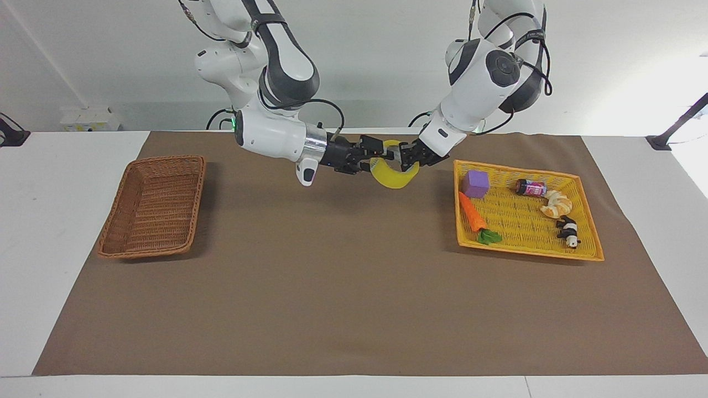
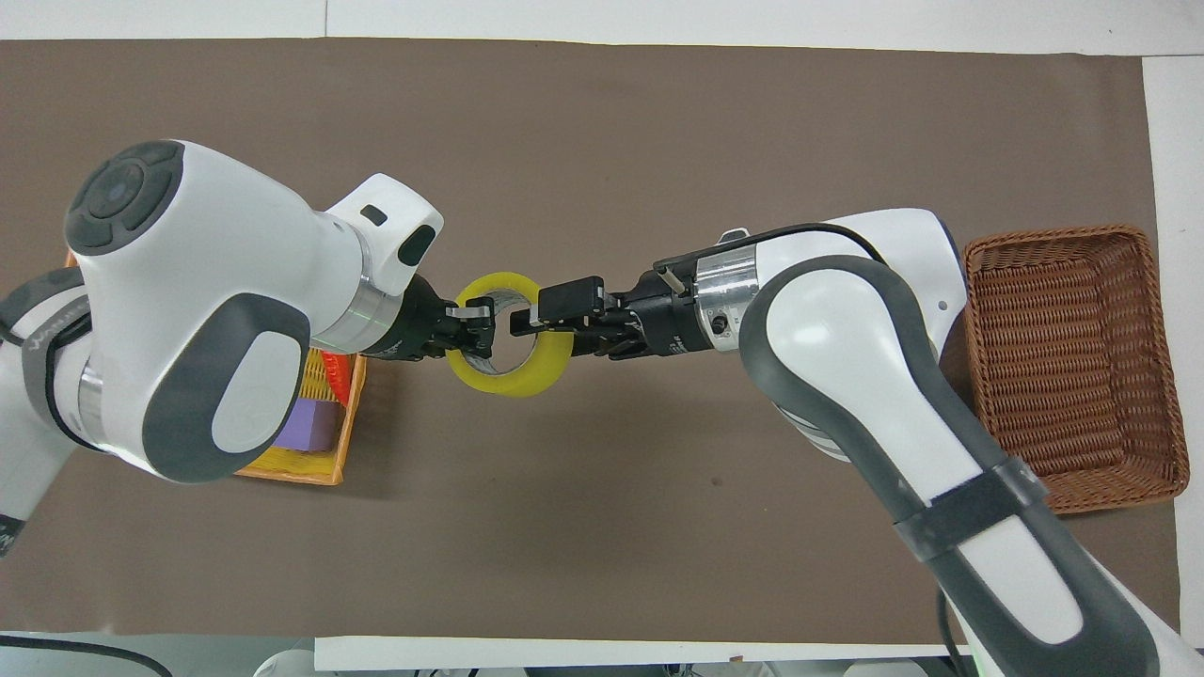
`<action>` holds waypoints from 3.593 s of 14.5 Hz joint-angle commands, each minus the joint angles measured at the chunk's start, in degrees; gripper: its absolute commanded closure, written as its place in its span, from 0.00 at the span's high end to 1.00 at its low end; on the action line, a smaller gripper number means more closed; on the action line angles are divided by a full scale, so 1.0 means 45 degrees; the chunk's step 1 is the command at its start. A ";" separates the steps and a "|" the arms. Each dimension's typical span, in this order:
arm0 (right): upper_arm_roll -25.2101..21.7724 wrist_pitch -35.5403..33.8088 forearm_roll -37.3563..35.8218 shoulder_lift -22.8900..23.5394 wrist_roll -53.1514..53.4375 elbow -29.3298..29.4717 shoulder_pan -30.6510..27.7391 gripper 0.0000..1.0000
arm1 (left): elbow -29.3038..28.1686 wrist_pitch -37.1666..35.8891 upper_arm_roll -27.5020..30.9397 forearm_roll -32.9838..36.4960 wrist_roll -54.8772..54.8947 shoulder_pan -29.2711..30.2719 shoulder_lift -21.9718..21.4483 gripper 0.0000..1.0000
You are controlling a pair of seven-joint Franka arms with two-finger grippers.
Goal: Move tape to another basket
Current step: 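Grasp the tape rim with the right gripper beside the left gripper, then open the left gripper and withdraw it while the right gripper holds tape, then carry the tape with the right gripper and lower it into the basket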
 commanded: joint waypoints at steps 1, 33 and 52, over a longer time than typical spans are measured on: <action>-0.0054 -0.0062 -0.0179 -0.0332 -0.0150 -0.0337 -0.0060 0.72 | 0.0127 -0.0087 0.0142 -0.0156 -0.0025 -0.0109 -0.0100 0.12; -0.0171 -0.7987 -0.6247 -0.0566 -0.4908 0.0366 -1.0893 0.13 | 0.0752 -0.2860 0.0298 0.3320 0.3999 0.8524 -0.1701 1.00; -0.0132 -0.6391 -1.0902 0.2324 -1.2181 0.1402 -1.3810 0.13 | 0.3076 -0.5595 0.0006 0.5469 0.5561 0.7274 -0.1135 1.00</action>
